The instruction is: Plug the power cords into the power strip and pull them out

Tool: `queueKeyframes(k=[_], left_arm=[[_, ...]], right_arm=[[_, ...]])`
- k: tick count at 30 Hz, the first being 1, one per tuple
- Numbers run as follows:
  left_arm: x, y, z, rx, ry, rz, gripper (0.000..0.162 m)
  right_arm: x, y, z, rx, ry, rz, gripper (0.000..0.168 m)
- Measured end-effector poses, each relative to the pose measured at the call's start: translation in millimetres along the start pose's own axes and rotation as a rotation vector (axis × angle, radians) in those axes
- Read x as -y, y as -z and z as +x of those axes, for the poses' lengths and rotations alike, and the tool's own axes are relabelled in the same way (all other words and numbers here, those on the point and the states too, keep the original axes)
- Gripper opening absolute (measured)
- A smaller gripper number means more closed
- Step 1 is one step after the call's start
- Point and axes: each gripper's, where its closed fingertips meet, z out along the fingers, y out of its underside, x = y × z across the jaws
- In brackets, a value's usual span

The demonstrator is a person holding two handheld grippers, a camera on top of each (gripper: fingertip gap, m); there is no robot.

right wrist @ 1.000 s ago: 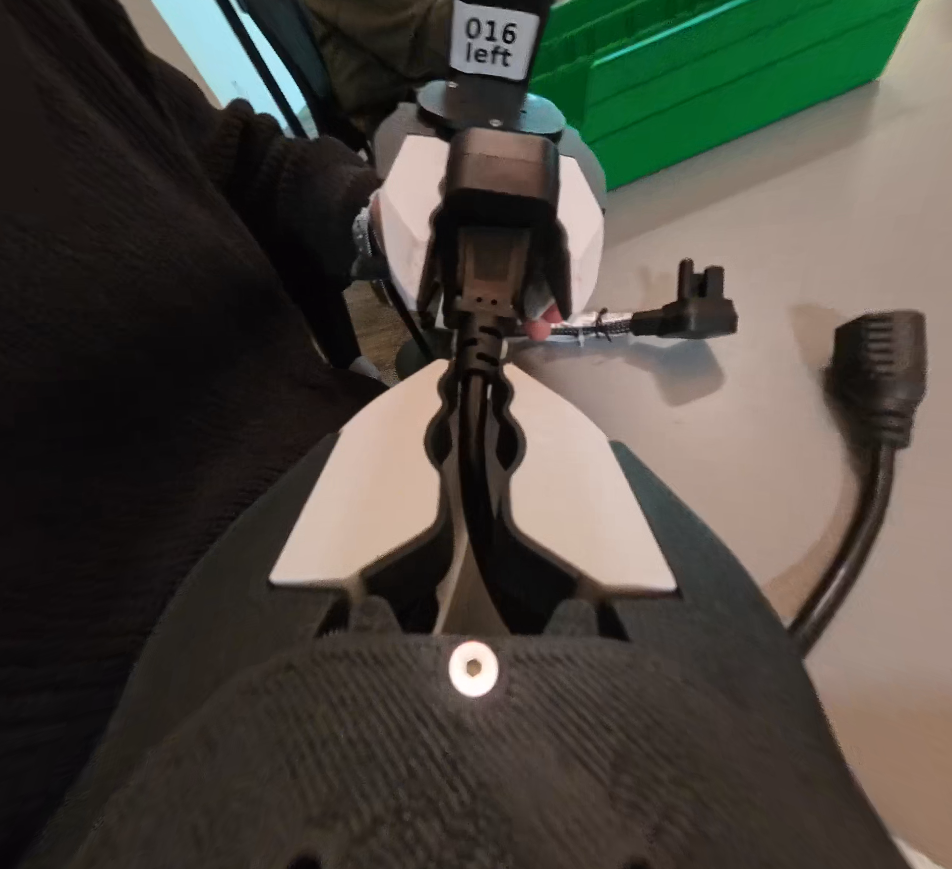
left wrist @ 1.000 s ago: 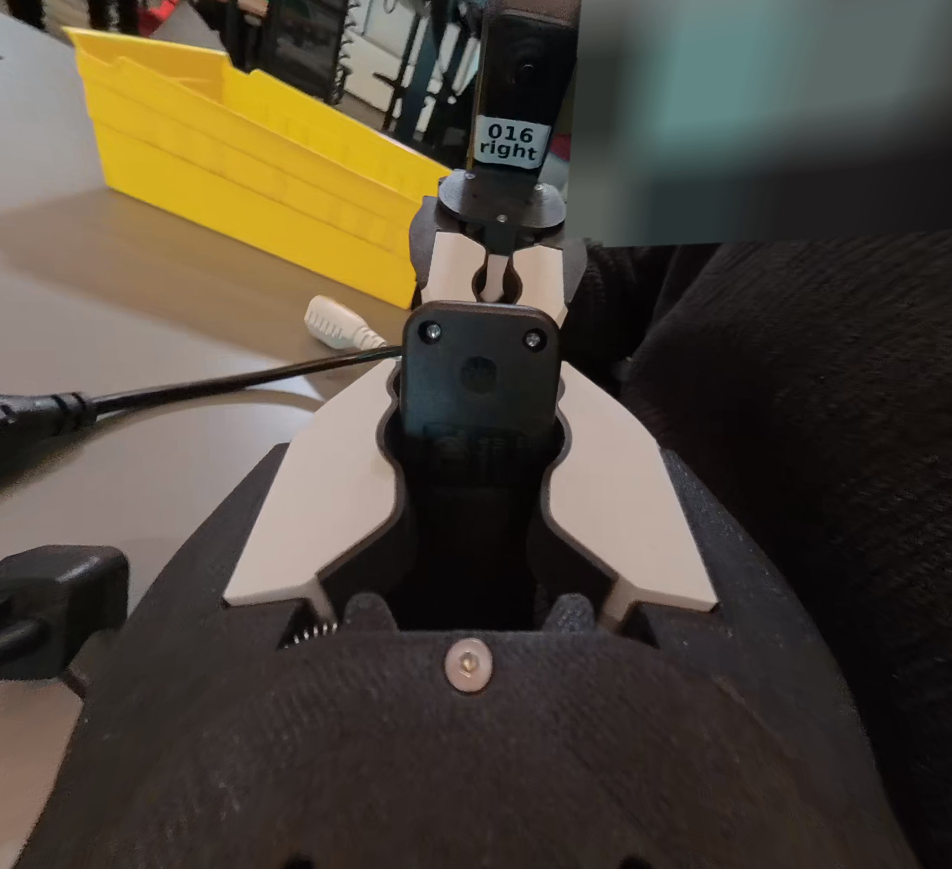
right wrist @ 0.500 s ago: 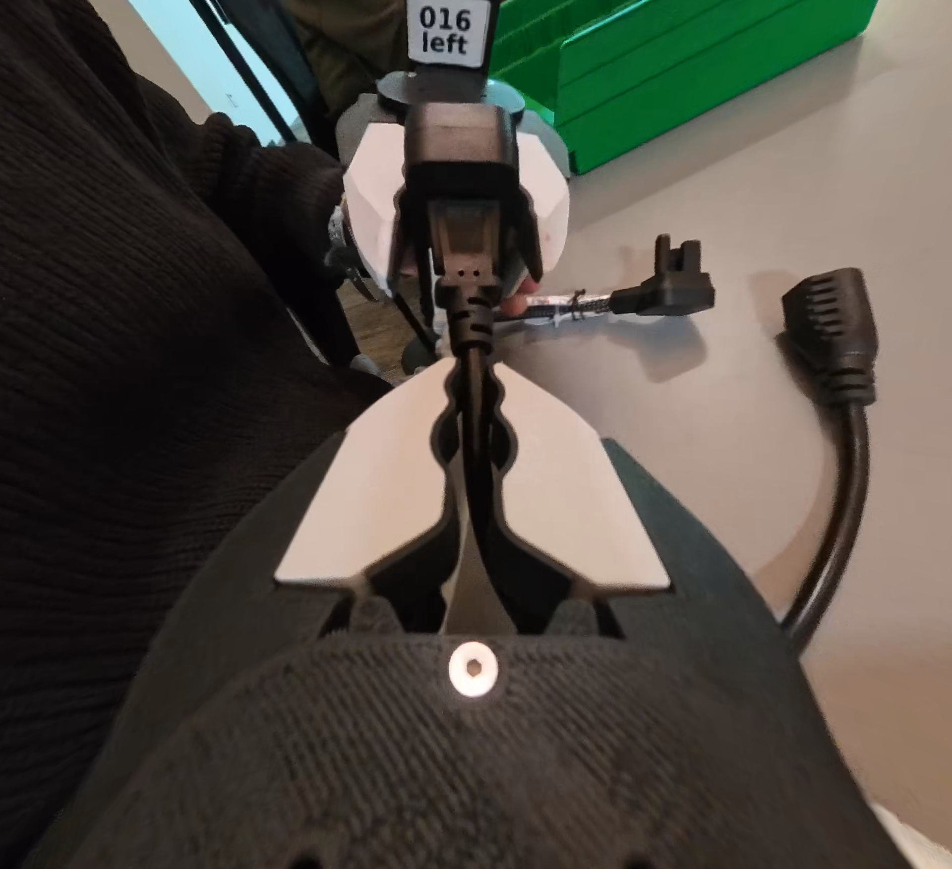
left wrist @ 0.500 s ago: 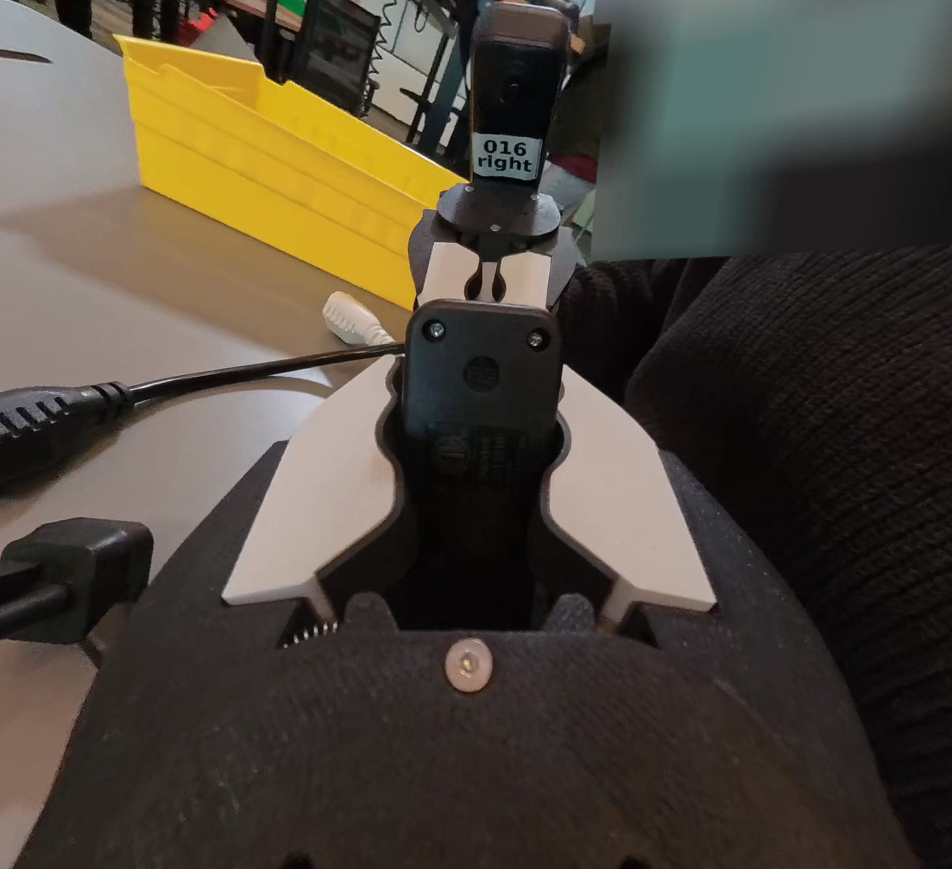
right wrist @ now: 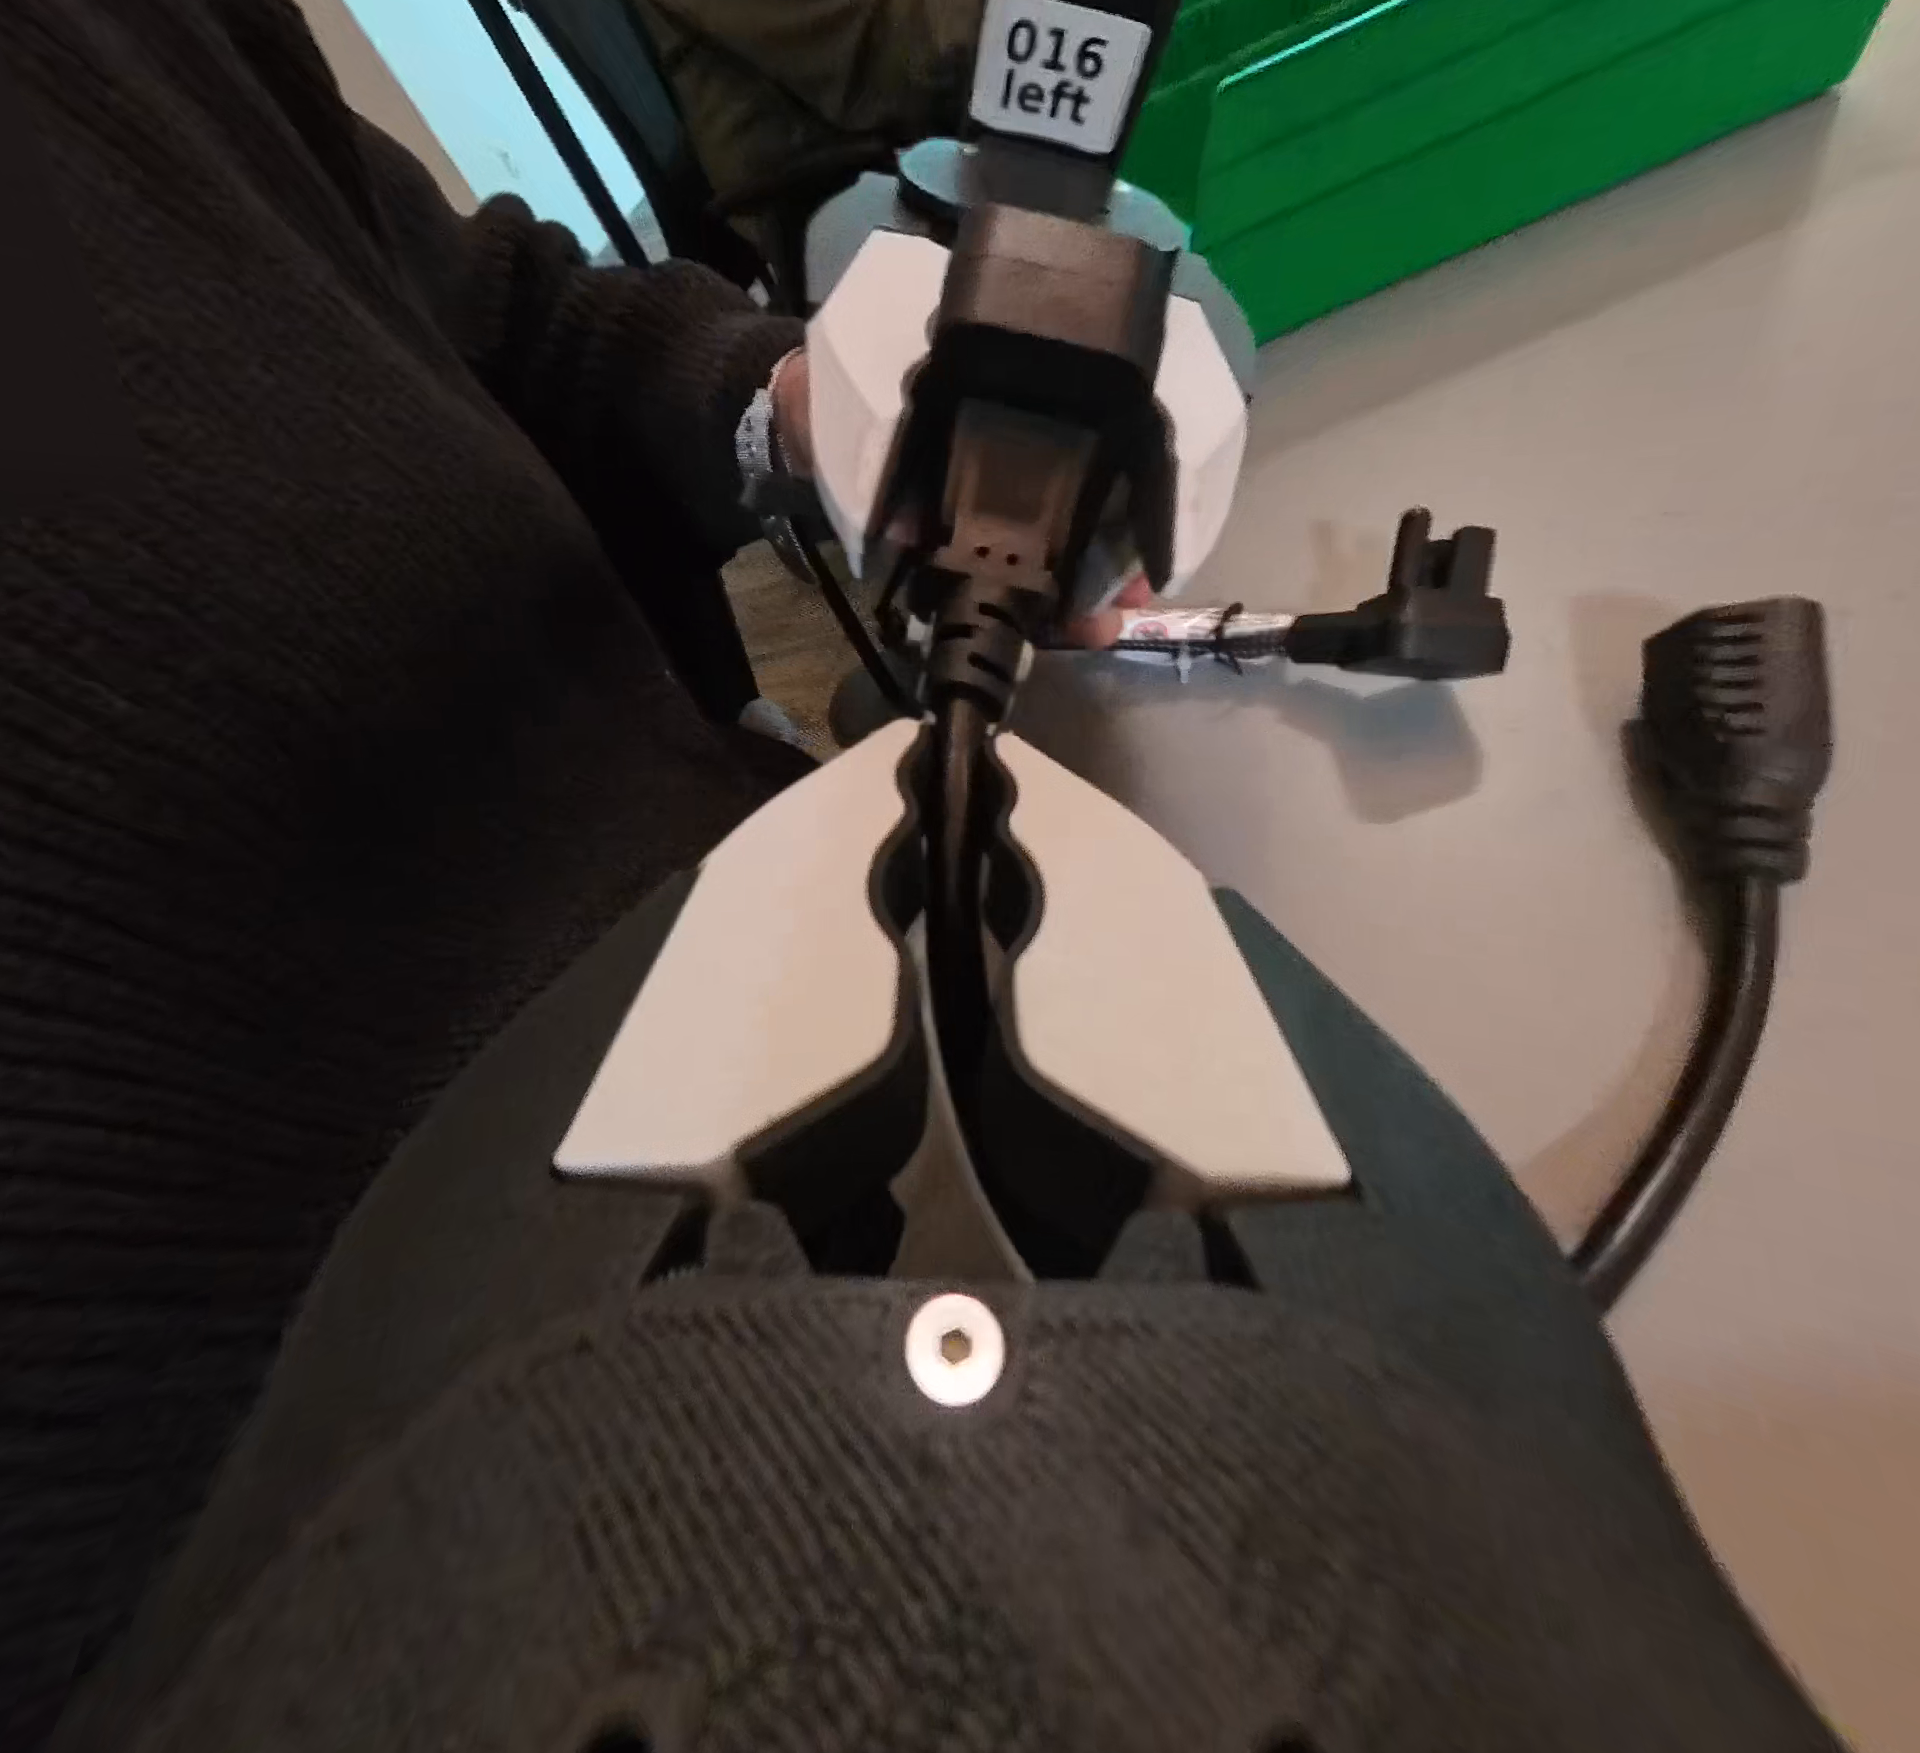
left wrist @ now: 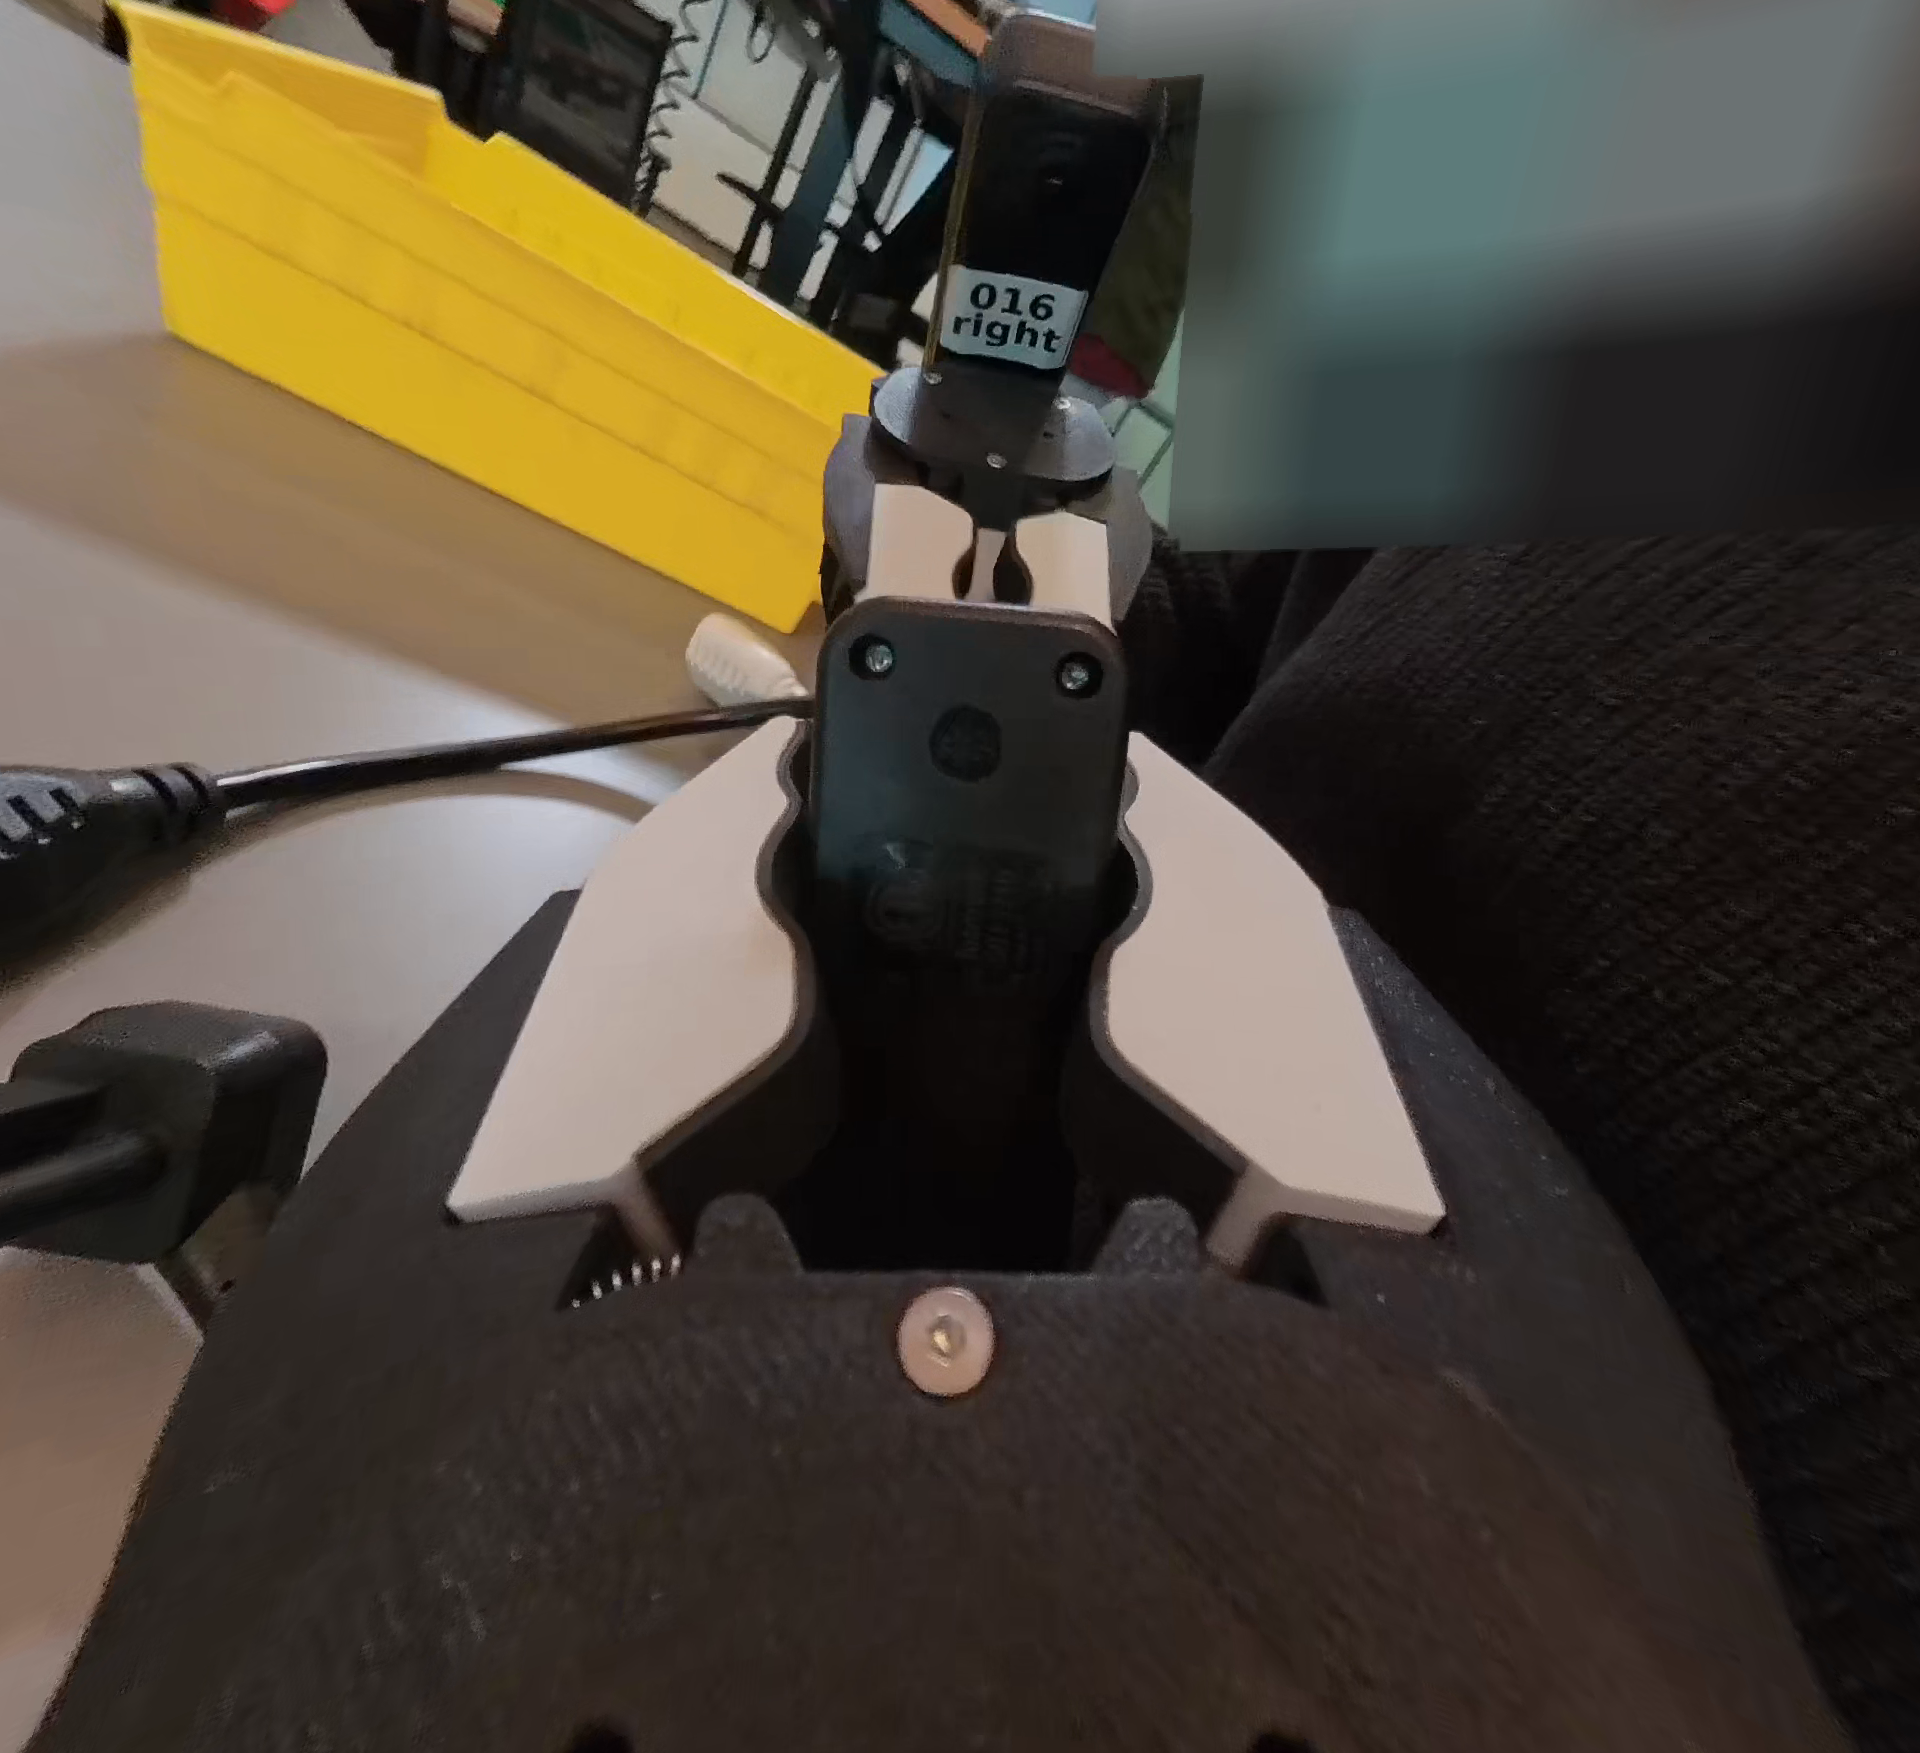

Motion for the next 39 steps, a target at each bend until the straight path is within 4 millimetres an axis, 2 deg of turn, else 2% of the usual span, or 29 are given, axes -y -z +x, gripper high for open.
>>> queueKeyframes(k=[4,6,8,12,15,17,20,23,29,39], left_arm=[[-3,-2,-6,0.099,-0.083,-0.052,0.052],[-2,2,-5,0.045,-0.047,-0.027,0.052],[-1,1,3,-0.008,-0.035,-0.023,0.052],[-3,-3,-6,0.060,-0.015,-0.043,0.052],[-3,0,-8,0.052,-0.013,-0.039,0.051],[1,1,-2,-0.010,0.010,-0.015,0.052],[-1,-4,-2,-0.015,0.042,-0.019,0.052],[2,-2,-6,-0.009,0.081,0.003,0.052],[2,-3,-5,0.000,0.057,-0.006,0.052],[6,-2,0,-0.017,-0.003,0.003,0.052]], right_arm=[[-5,1,12,-0.031,-0.071,-0.003,0.008],[-2,-2,-1,0.030,-0.094,0.002,0.008],[0,-1,-9,0.048,-0.024,-0.006,0.008],[-4,6,12,-0.023,-0.036,-0.012,0.008],[-4,2,7,-0.009,-0.069,-0.021,0.008],[-1,2,-3,-0.005,0.021,-0.030,0.008],[-1,8,3,-0.023,0.075,-0.024,0.008],[2,8,11,-0.034,0.008,0.008,0.008],[3,10,10,-0.015,-0.022,0.015,0.008],[5,7,0,0.105,-0.108,0.070,0.008]])
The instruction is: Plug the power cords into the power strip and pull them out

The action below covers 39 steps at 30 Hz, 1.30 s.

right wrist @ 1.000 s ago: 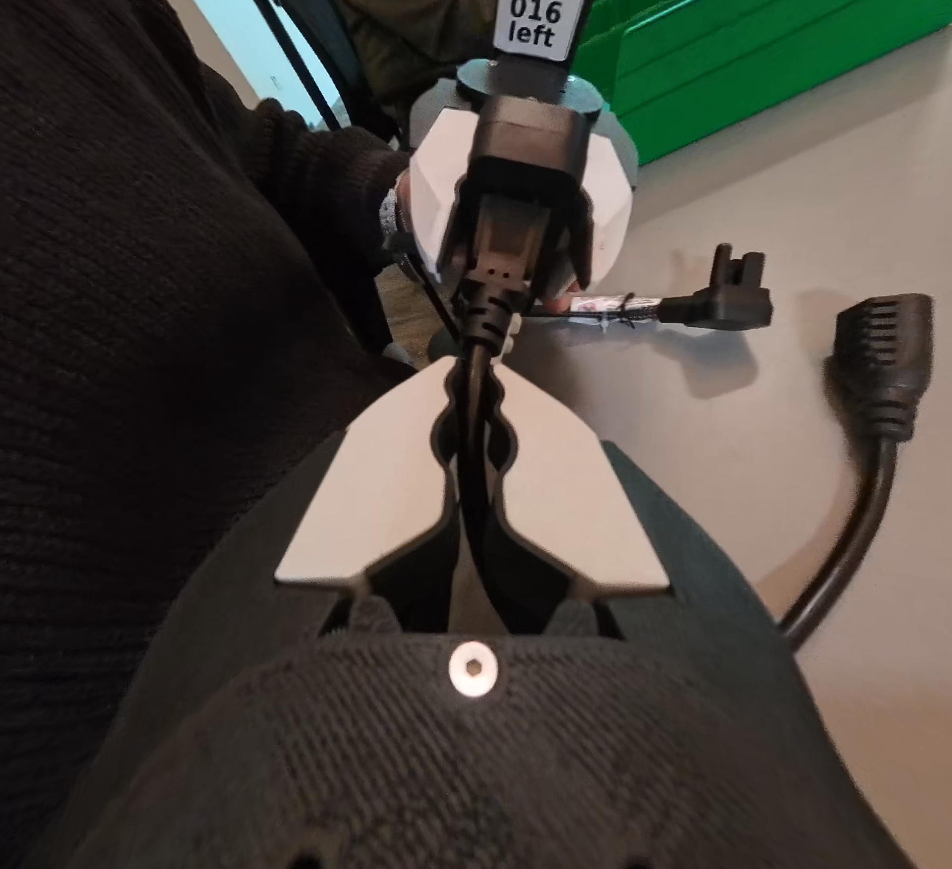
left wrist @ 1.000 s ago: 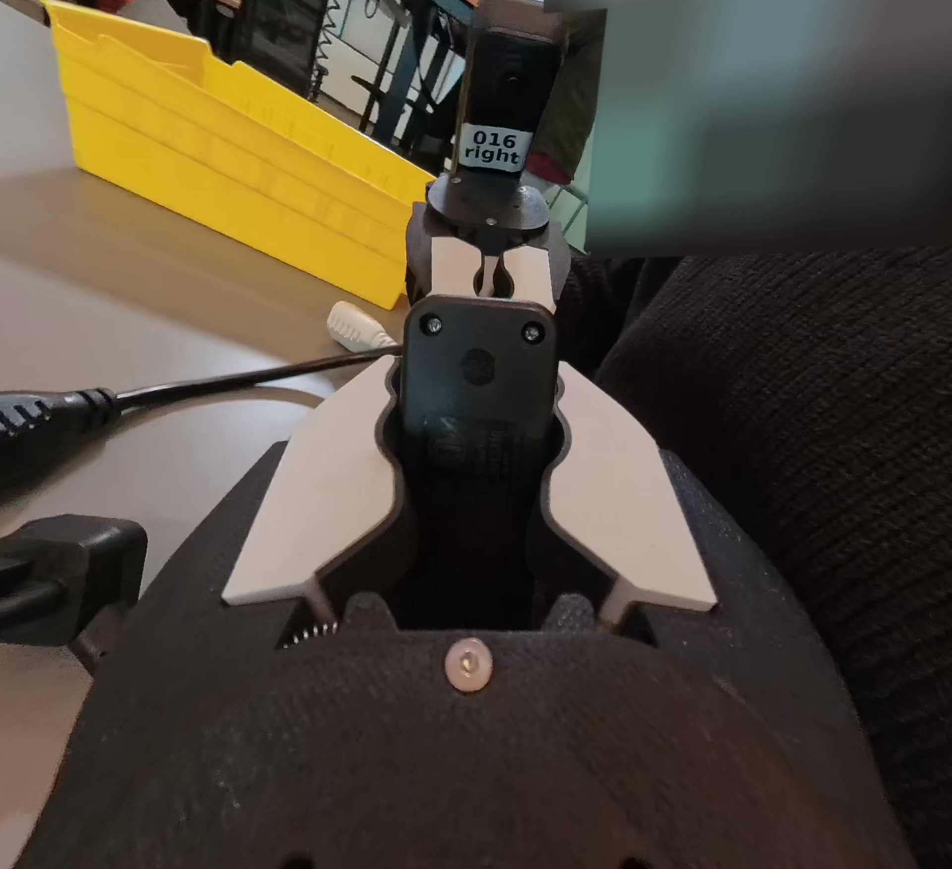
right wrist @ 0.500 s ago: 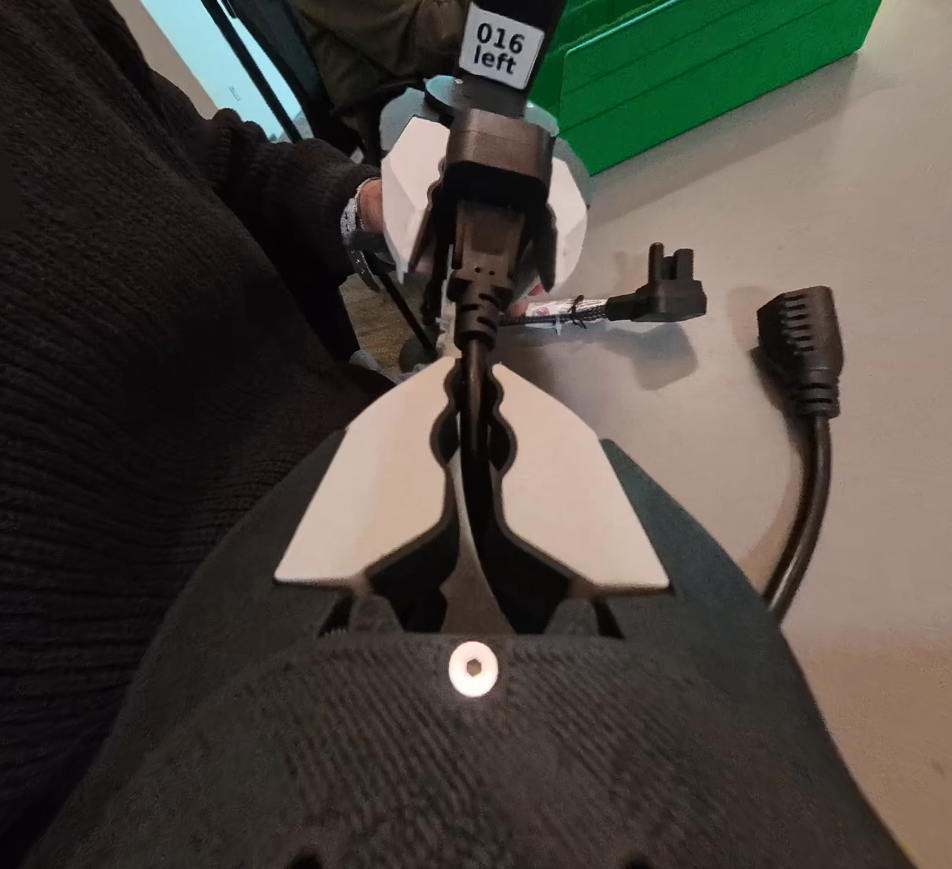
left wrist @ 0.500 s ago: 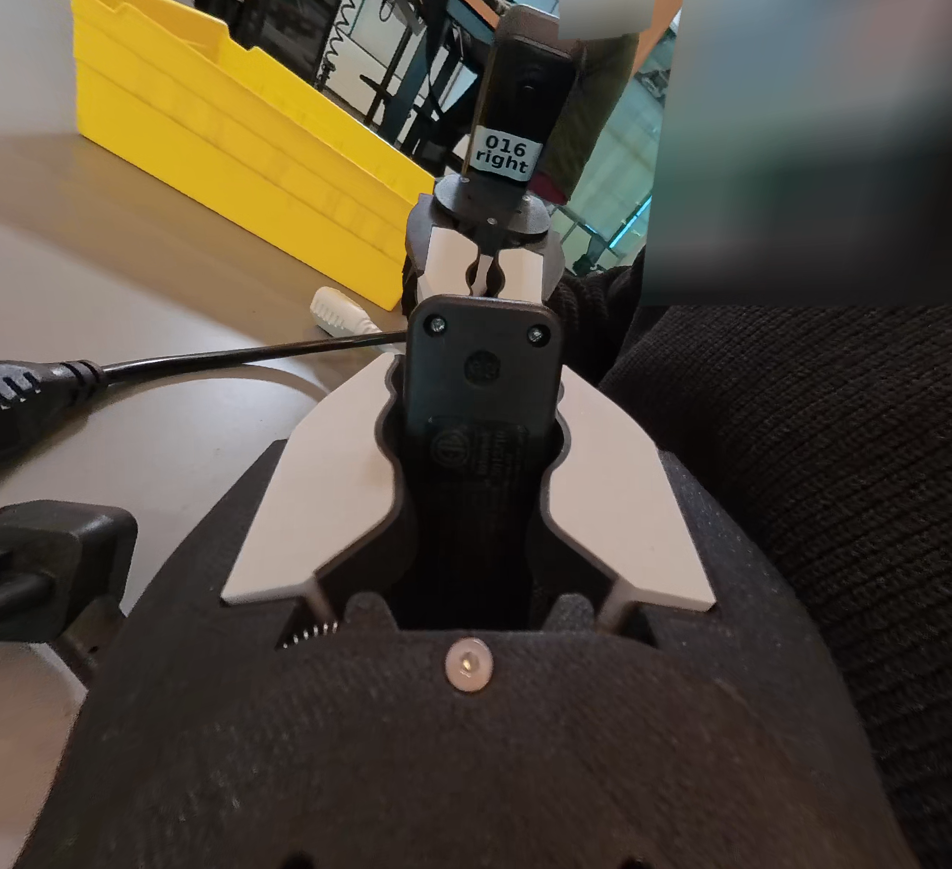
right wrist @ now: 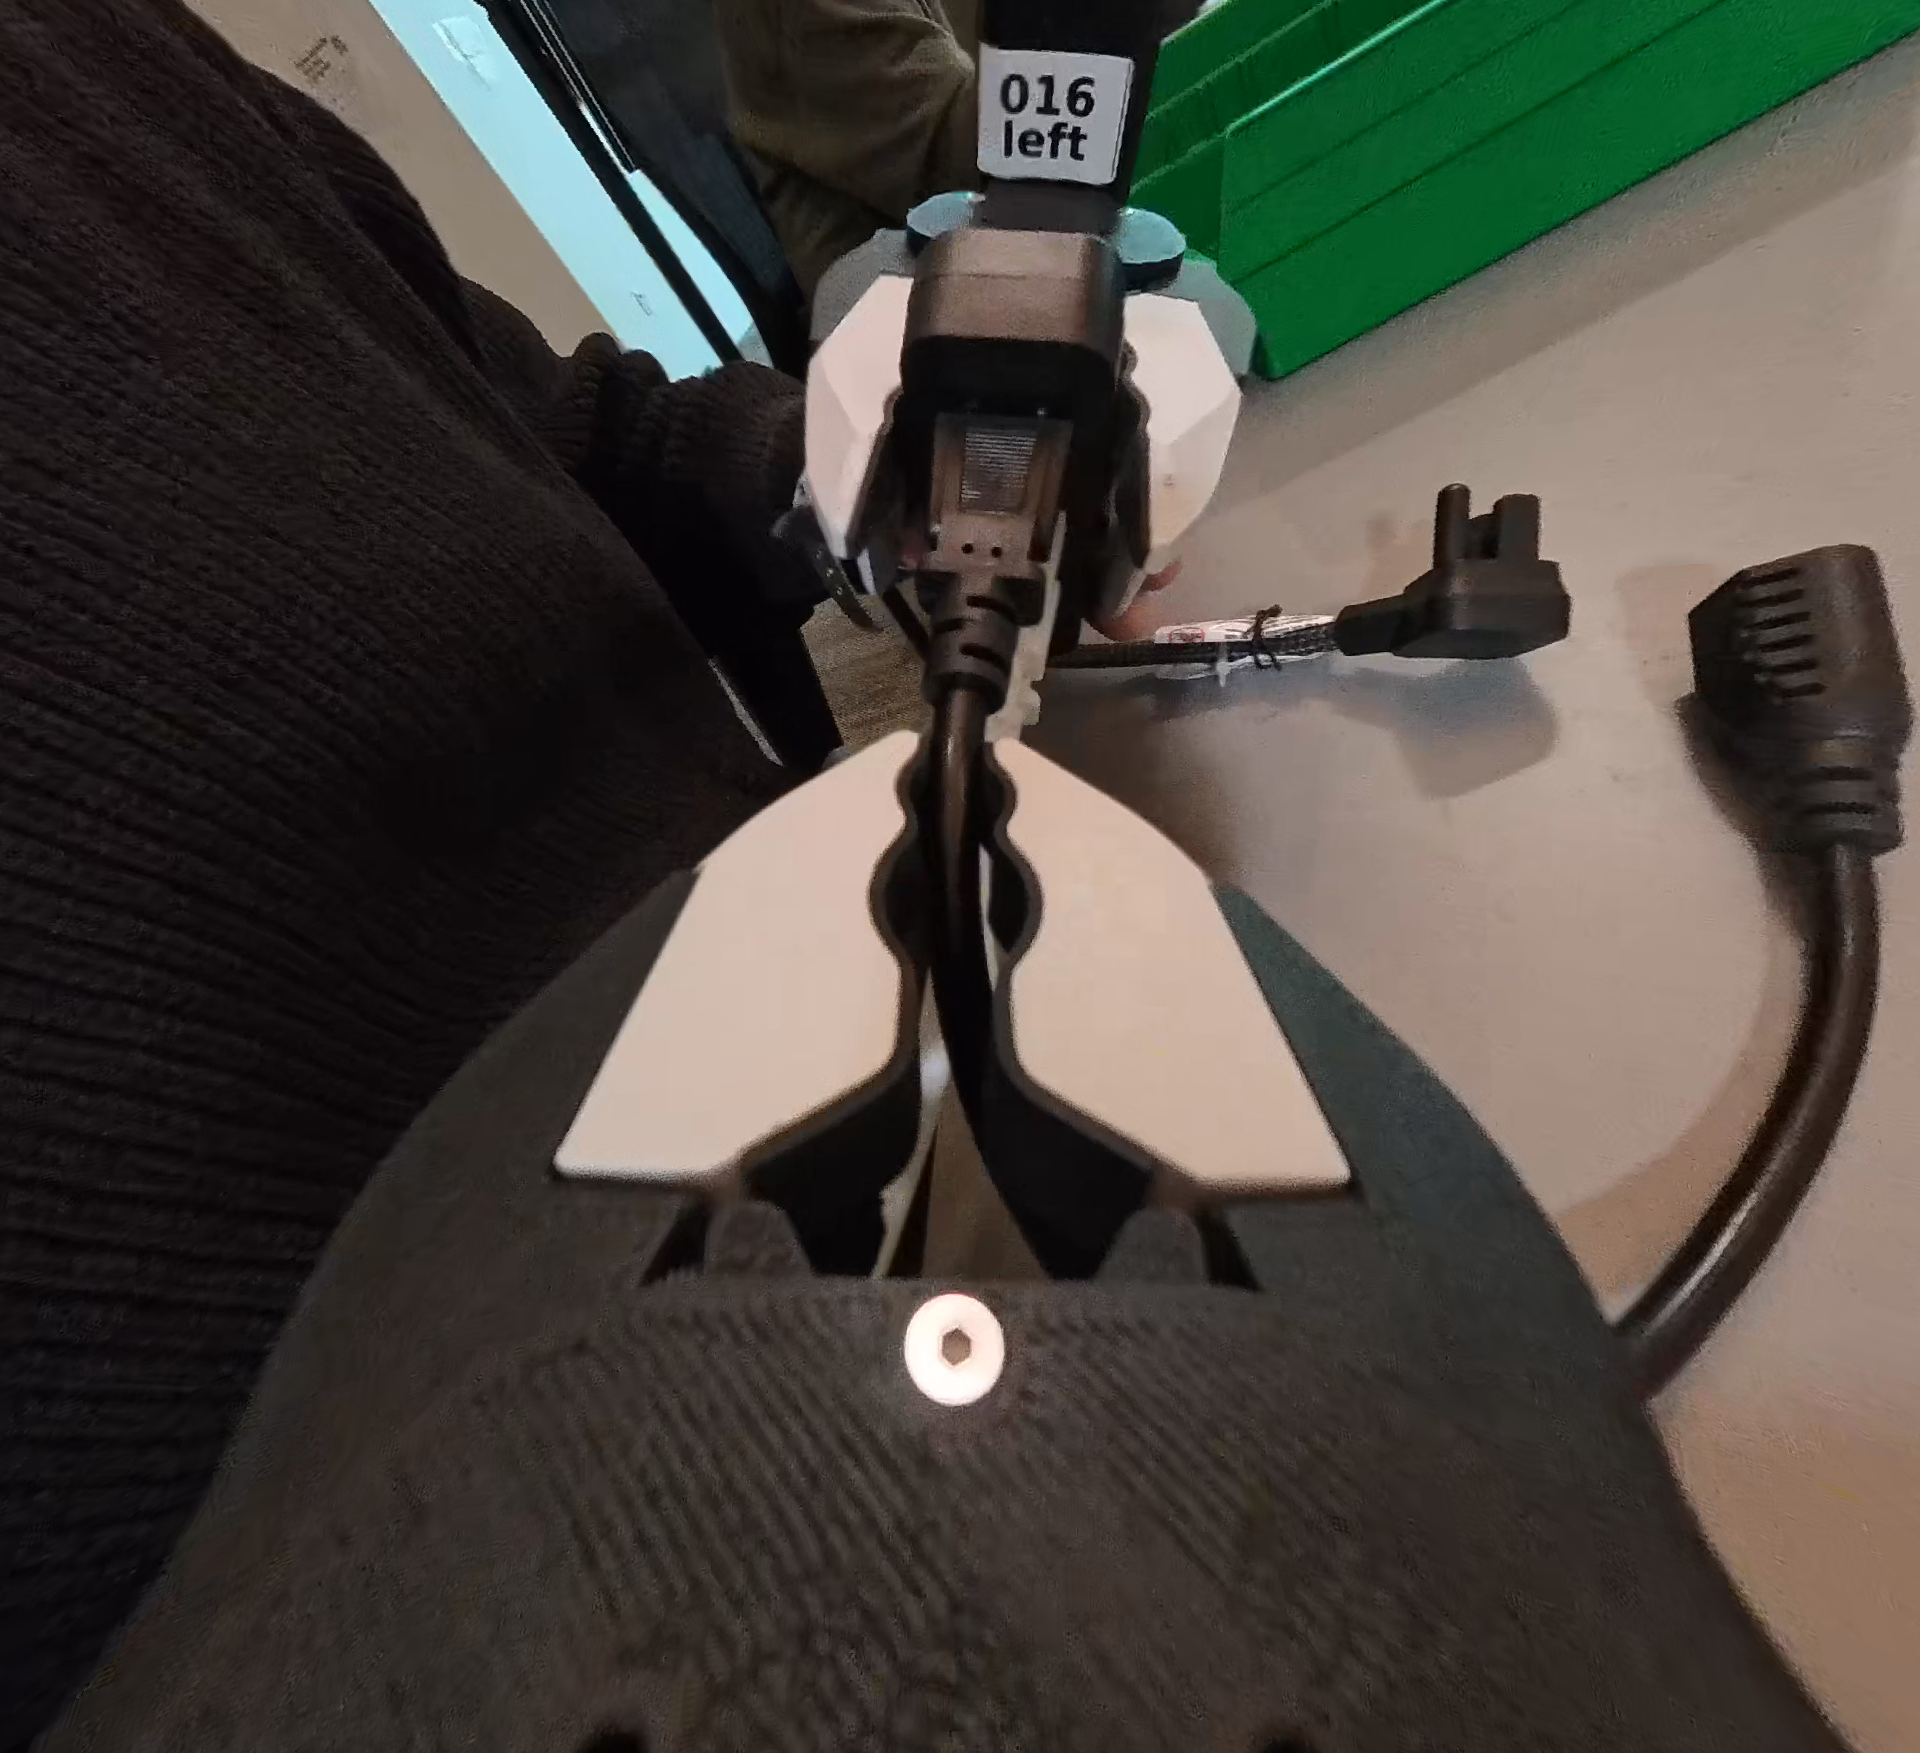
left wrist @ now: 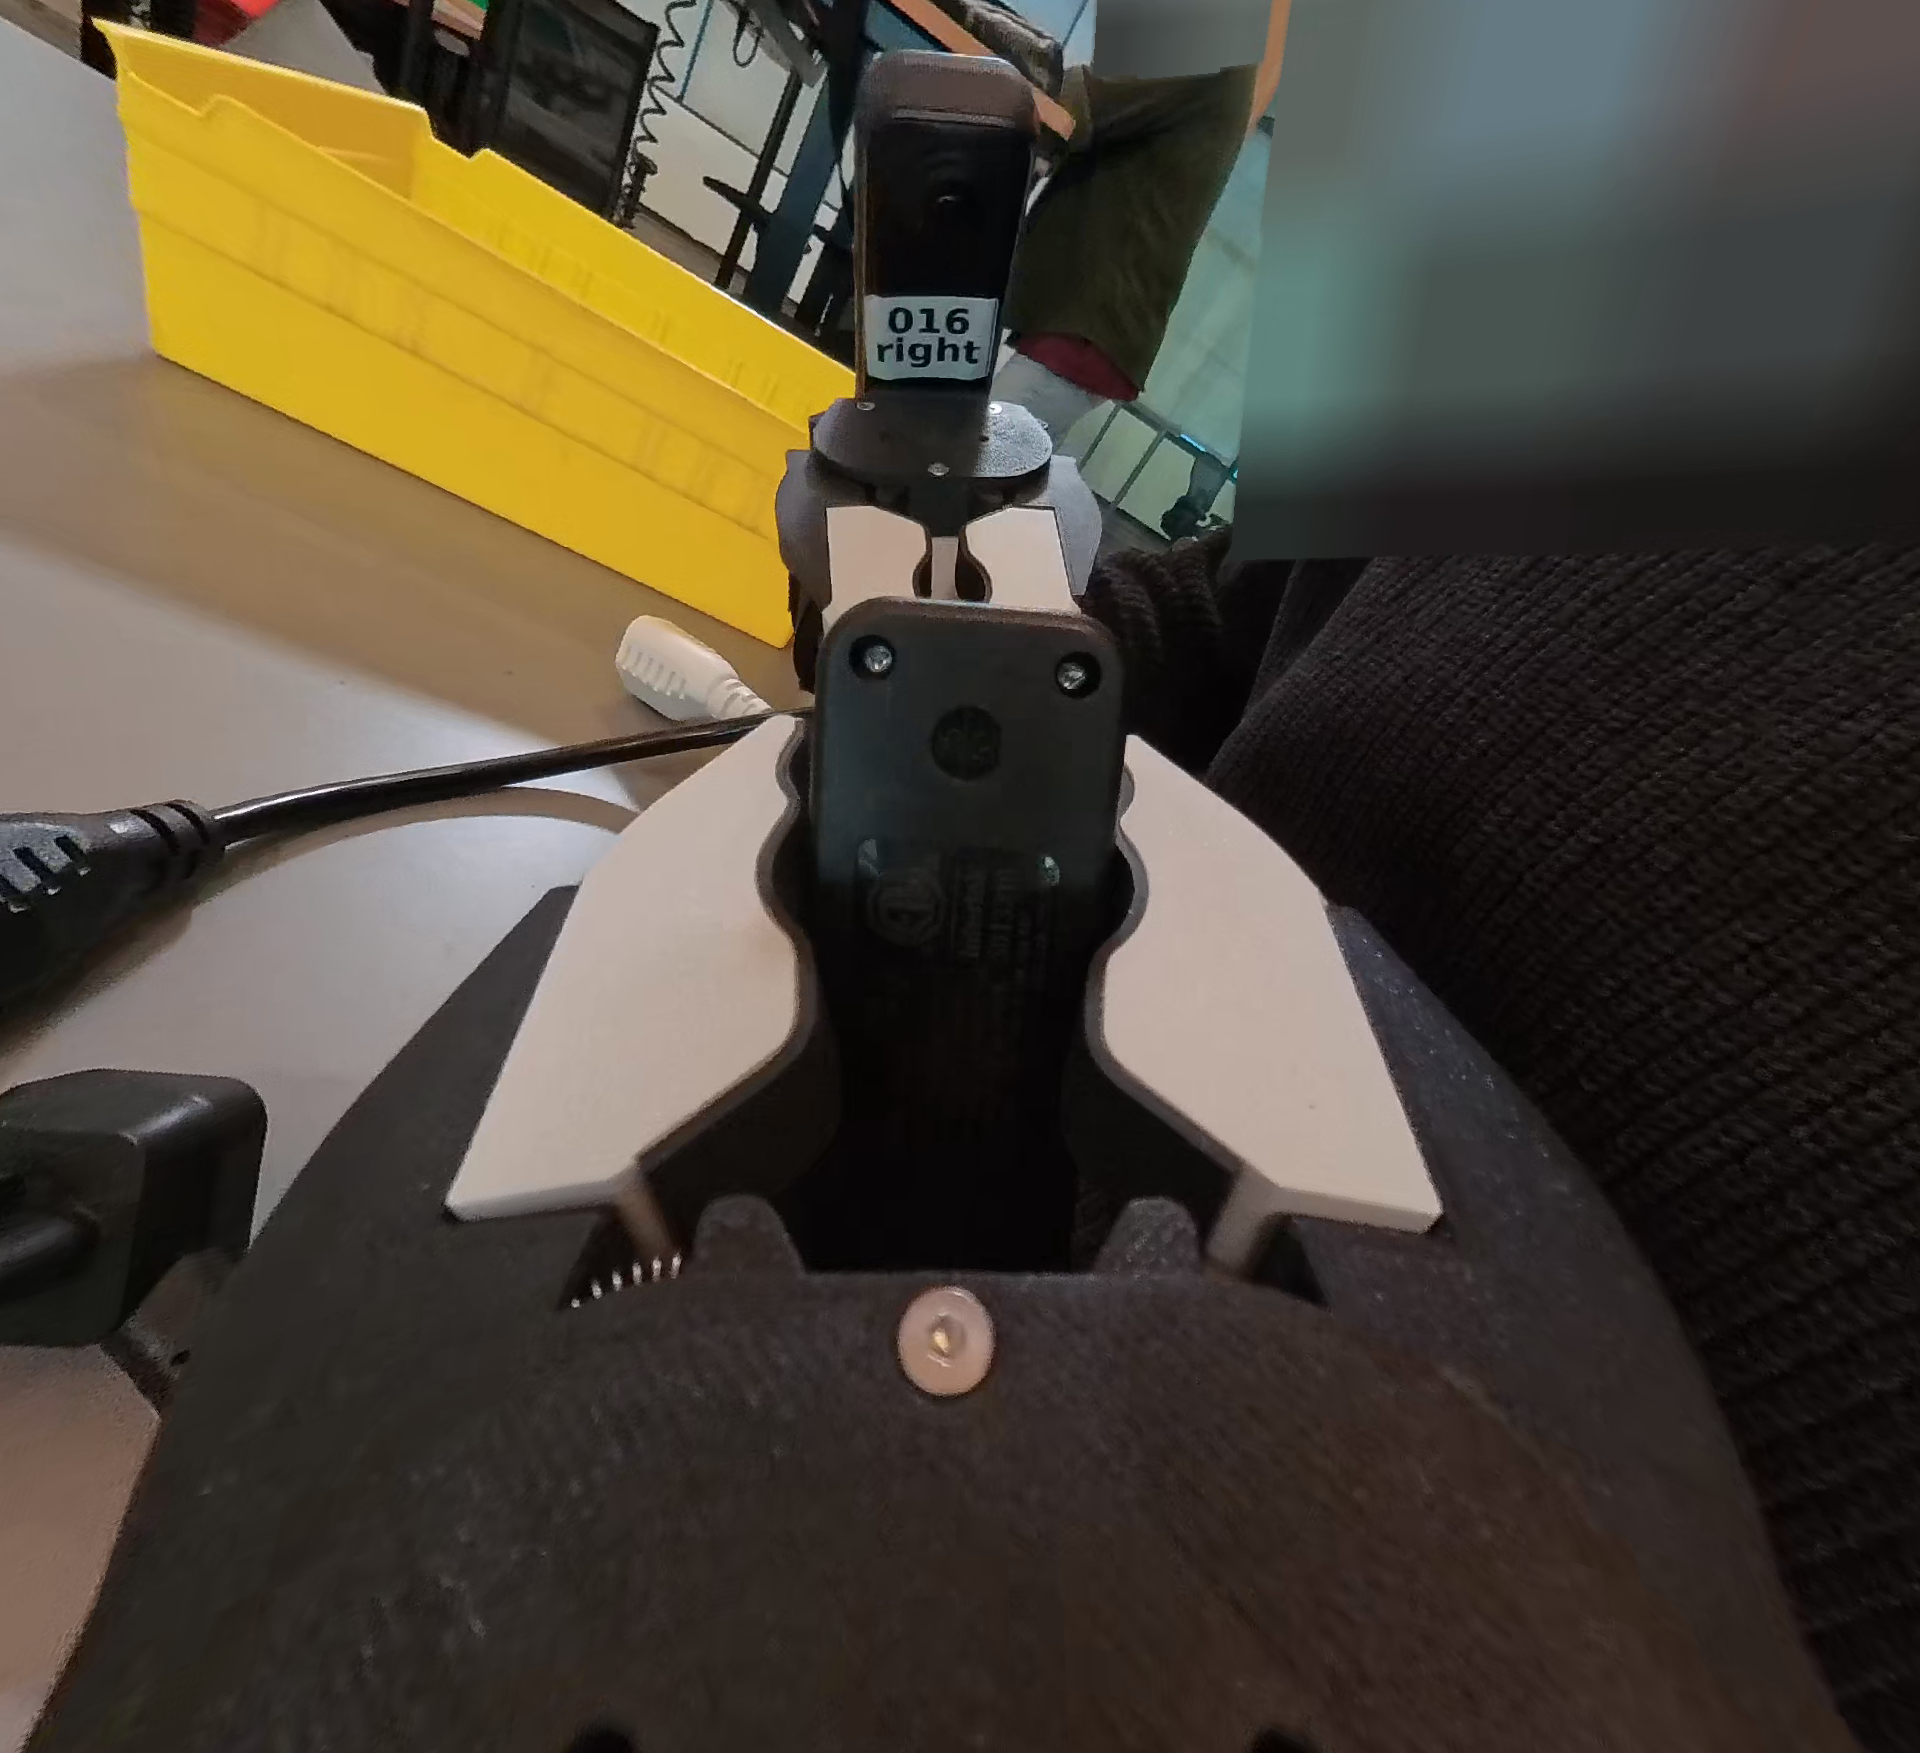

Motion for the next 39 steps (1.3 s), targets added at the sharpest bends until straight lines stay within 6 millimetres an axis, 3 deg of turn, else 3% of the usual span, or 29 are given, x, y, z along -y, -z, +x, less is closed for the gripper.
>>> queueKeyframes(k=[11,12,16,18,21,25,27,29,31,35,38,39], left_arm=[[5,5,-4,0.008,0.019,0.070,0.052],[11,9,-8,0.040,0.003,0.107,0.056],[41,45,-36,0.282,-0.099,0.299,0.099],[45,58,-50,0.433,-0.181,0.296,0.114],[52,63,-51,0.613,-0.366,0.252,0.120],[66,63,-39,0.874,-0.715,0.139,0.130],[70,62,-31,0.978,-0.830,0.115,0.146],[74,62,-21,1.048,-0.905,0.124,0.147],[91,62,5,1.053,-1.008,0.226,0.144],[126,61,49,0.965,-1.050,0.277,0.088],[170,74,86,0.987,-1.210,0.349,0.051],[187,78,97,1.004,-1.258,0.374,0.046]], right_arm=[[1,0,11,-0.054,0.060,0.005,0.008],[2,0,13,-0.070,0.064,0.008,0.008],[7,3,25,-0.134,0.044,0.046,0.008],[10,3,29,-0.149,0.013,0.075,0.008],[15,2,35,-0.181,-0.053,0.129,0.008],[21,4,41,-0.262,-0.050,0.163,0.008],[22,4,40,-0.283,-0.041,0.177,0.008],[24,6,38,-0.279,-0.047,0.197,0.008],[25,8,37,-0.270,-0.065,0.214,0.009],[24,10,38,-0.295,-0.036,0.212,0.009],[24,10,39,-0.300,-0.020,0.208,0.009],[24,9,40,-0.299,-0.019,0.208,0.009]])
